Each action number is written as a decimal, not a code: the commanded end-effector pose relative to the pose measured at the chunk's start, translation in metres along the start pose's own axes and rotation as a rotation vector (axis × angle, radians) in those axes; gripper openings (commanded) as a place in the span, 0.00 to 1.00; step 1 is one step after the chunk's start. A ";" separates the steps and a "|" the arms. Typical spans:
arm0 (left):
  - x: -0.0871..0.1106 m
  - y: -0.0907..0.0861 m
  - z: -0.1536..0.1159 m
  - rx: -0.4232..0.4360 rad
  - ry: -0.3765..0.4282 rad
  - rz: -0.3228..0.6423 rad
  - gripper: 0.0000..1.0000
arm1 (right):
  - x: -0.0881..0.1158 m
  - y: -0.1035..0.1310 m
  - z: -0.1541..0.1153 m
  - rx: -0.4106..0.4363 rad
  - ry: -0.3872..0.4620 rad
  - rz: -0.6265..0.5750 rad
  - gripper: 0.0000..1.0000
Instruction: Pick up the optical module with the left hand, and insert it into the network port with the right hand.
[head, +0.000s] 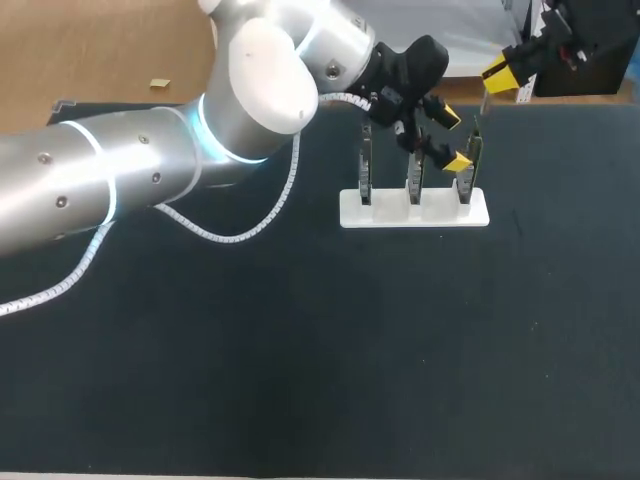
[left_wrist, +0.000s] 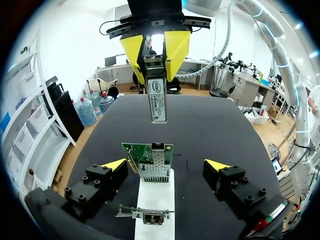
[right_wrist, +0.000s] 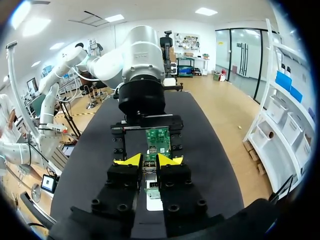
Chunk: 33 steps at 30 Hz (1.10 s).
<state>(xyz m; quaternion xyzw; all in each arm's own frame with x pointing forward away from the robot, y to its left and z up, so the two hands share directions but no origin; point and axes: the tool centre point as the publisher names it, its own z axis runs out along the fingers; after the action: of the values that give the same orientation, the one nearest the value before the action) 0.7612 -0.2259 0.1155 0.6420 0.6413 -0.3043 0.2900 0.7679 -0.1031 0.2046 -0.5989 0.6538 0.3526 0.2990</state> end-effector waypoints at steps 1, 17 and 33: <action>-0.001 0.004 0.001 0.007 0.008 -0.001 1.00 | 0.000 0.000 0.001 0.002 0.001 -0.002 0.00; 0.000 0.006 0.004 0.017 0.011 -0.002 1.00 | 0.000 -0.003 0.001 -0.001 0.001 -0.002 0.00; -0.001 0.006 0.007 0.019 0.019 -0.004 1.00 | 0.002 -0.003 0.001 0.003 -0.006 0.002 0.00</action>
<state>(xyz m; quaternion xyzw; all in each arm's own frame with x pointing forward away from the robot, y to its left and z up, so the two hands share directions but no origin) 0.7641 -0.2296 0.1112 0.6448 0.6409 -0.3063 0.2822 0.7703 -0.1035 0.2029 -0.5967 0.6547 0.3533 0.3008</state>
